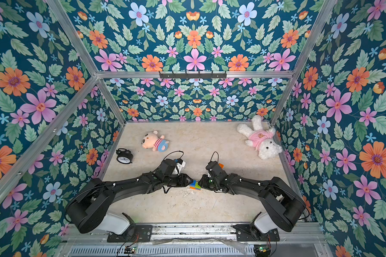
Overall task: Assemble the number 5 with lego
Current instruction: Assemble the lego brick with the lego brick.
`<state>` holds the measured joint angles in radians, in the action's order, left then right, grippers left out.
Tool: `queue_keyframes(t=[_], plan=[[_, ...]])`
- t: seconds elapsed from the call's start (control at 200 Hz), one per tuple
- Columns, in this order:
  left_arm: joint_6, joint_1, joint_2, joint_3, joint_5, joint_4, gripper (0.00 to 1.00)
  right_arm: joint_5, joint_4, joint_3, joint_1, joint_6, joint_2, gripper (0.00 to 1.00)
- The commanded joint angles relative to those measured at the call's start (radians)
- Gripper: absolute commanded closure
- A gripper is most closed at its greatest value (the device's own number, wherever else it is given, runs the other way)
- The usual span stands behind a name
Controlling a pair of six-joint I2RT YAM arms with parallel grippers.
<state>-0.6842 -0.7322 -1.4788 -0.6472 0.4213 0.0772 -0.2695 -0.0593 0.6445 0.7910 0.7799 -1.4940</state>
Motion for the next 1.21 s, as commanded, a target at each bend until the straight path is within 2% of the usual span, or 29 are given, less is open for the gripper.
queue_keyframes(t=[0.0,0.08,0.145,0.225,0.475,0.64,0.865,1.01,1.13,1.2], plan=[[-0.005,0.001,0.000,-0.012,-0.048,-0.125,0.46,0.006,0.049,0.001,0.001,-0.015,-0.016,0.73],[-0.015,0.001,-0.009,-0.017,-0.050,-0.122,0.45,0.006,0.047,-0.004,0.001,-0.013,-0.015,0.73],[-0.030,0.001,-0.012,-0.005,-0.054,-0.114,0.47,0.009,0.047,-0.005,0.001,-0.014,-0.010,0.73],[-0.053,0.001,-0.017,0.025,-0.056,-0.085,0.56,0.010,0.047,-0.005,0.001,-0.014,-0.008,0.73],[-0.056,0.000,-0.051,0.040,-0.029,-0.067,0.56,0.007,0.047,0.001,0.001,-0.017,-0.012,0.73],[-0.037,0.000,-0.022,0.006,-0.057,-0.120,0.52,0.012,0.055,0.017,0.001,-0.023,0.001,0.72],[-0.017,0.000,0.035,-0.059,-0.090,-0.169,0.41,0.041,0.117,0.076,0.001,-0.051,0.032,0.58],[-0.007,0.000,0.041,-0.097,-0.090,-0.178,0.32,0.113,0.194,0.115,-0.007,-0.075,0.062,0.54],[-0.004,0.000,0.063,-0.108,-0.119,-0.198,0.29,0.259,0.281,0.128,-0.052,-0.097,0.113,0.53],[-0.001,0.000,0.104,-0.097,-0.130,-0.188,0.27,0.397,0.349,0.138,-0.096,-0.113,0.135,0.49]])
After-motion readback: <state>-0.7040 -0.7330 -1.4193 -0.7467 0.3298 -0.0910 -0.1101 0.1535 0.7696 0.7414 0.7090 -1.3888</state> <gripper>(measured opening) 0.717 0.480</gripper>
